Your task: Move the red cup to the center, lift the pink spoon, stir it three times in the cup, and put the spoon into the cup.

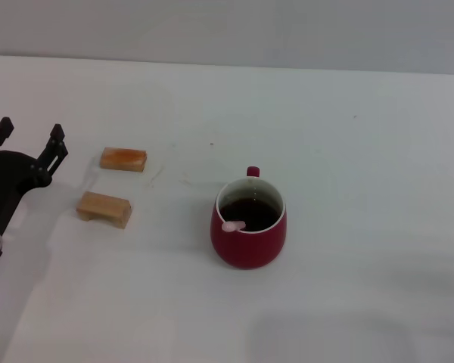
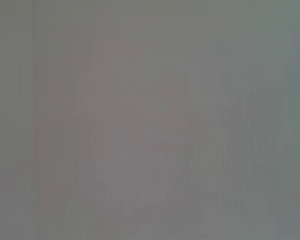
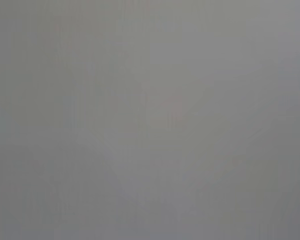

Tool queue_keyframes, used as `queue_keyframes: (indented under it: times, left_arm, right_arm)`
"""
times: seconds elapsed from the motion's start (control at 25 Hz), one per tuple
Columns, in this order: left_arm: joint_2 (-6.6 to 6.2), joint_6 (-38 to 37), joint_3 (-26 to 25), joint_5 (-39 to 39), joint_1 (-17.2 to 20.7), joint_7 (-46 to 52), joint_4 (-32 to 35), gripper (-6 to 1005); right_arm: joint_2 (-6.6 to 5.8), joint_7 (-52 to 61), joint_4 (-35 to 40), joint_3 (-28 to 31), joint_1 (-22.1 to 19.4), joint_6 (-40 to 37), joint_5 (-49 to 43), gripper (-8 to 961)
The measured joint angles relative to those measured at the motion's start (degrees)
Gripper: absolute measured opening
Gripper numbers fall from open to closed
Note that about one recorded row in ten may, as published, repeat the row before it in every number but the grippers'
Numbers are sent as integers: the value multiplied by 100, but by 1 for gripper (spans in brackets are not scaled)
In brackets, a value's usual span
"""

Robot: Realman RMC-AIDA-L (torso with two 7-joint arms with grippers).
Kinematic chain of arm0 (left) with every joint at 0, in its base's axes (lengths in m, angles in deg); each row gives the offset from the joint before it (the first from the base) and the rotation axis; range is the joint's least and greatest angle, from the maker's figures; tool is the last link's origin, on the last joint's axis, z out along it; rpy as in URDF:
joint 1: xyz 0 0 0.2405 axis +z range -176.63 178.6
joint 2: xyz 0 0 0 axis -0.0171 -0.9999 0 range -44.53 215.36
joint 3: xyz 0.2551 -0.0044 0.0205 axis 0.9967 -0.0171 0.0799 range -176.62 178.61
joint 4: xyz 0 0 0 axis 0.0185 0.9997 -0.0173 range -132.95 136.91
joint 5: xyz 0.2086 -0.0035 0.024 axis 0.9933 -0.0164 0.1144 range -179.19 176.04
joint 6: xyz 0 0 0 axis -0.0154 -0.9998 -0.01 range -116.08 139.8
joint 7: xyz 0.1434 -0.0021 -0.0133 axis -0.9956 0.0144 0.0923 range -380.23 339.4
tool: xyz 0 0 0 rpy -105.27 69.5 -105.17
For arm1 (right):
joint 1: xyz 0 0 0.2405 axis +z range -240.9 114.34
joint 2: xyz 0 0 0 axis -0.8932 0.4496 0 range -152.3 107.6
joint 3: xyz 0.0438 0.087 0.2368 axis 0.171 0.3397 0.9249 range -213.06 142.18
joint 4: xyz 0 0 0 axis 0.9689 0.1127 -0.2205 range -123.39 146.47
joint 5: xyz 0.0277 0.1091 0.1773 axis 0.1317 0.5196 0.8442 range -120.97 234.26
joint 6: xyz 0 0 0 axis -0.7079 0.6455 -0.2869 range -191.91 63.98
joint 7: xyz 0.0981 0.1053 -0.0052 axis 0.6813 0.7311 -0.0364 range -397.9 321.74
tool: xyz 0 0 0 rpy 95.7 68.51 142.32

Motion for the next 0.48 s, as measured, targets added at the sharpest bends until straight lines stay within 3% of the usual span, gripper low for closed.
queue_keyframes:
  times: [0.48]
  left_arm:
    - [-6, -37, -40, -5, 38, 2, 9, 813]
  right_arm:
    - [-4, -11, 0, -18, 65, 39, 0, 0]
